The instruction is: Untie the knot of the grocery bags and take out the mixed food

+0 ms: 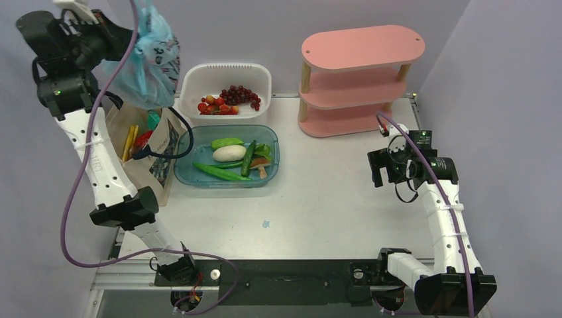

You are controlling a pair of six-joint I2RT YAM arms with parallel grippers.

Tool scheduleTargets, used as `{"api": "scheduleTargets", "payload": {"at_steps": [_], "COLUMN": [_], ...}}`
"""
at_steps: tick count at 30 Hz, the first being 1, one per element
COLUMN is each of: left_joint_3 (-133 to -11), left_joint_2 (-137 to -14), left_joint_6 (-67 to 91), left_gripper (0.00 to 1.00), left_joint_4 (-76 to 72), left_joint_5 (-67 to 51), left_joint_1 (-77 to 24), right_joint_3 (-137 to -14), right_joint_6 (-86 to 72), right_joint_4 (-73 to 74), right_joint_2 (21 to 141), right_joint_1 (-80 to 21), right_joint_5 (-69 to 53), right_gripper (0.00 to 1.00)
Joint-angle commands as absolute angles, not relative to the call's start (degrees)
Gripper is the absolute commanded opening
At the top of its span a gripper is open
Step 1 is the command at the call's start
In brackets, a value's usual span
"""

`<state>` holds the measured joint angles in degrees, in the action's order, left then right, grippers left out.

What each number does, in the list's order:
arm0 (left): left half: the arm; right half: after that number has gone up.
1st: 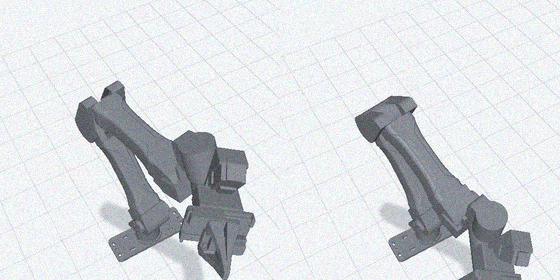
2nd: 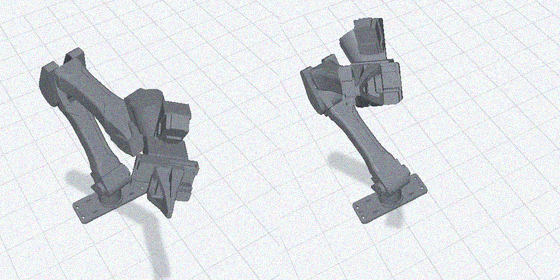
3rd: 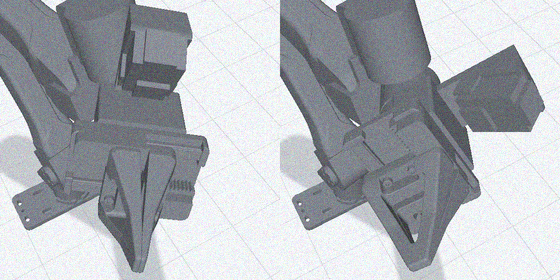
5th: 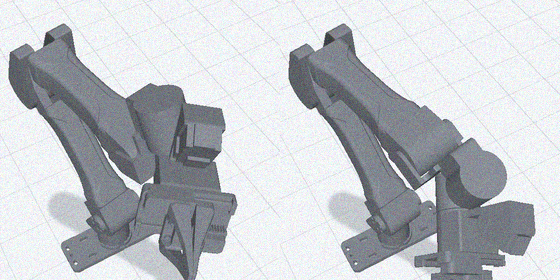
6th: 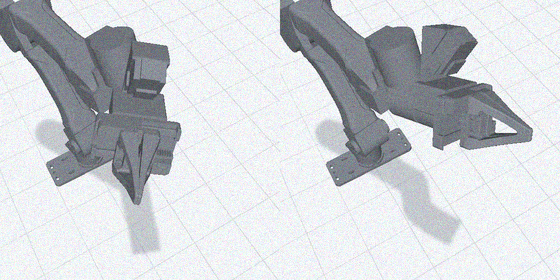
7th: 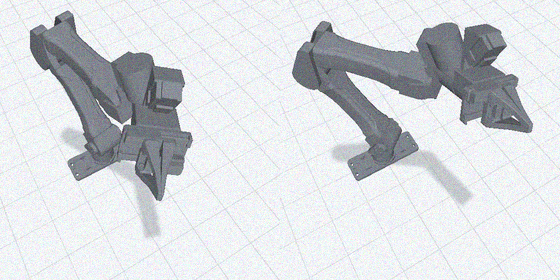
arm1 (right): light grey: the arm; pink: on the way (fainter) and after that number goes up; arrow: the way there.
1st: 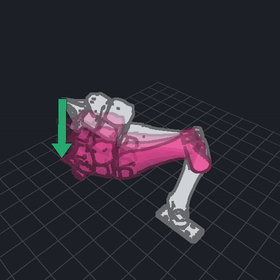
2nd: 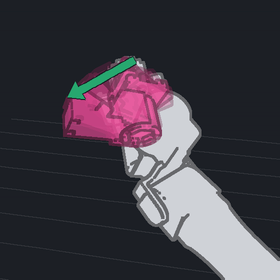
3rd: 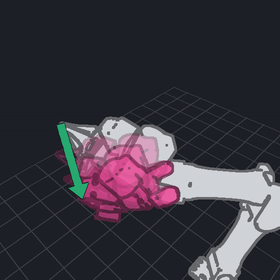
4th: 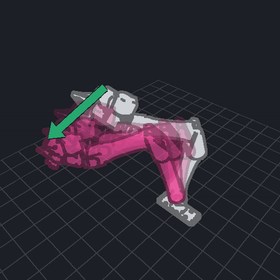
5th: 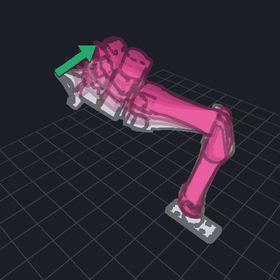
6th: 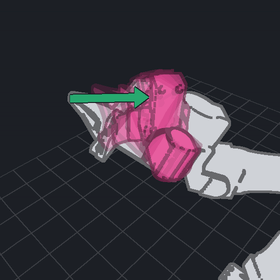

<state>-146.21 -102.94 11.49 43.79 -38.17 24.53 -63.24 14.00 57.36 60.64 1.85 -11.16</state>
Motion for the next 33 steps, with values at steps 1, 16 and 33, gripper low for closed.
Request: {"api": "scheduleTargets", "payload": {"at_steps": [1,16,33], "left_joint_3": [-146.99,-114.96,-97.82], "left_joint_2": [-98.10,-94.64,-114.39], "left_joint_6": [15.50,3.20,21.33], "left_gripper": [0.00,0.00,0.00], "left_joint_4": [38.23,34.09,3.13], "left_joint_5": [-42.24,-38.82,-44.12], "left_joint_1": [13.01,-35.98,-48.82], "right_joint_3": [-66.82,-69.20,-57.40], "right_joint_6": [11.90,17.04,37.59], "right_joint_4": [55.93,64.71,72.29], "right_joint_2": [60.23,48.70,28.80], "right_joint_1": [1.93,1.96,1.43], "right_joint_5": [-12.77,-13.67,-13.62], "right_gripper": [0.94,0.94,0.94]}}
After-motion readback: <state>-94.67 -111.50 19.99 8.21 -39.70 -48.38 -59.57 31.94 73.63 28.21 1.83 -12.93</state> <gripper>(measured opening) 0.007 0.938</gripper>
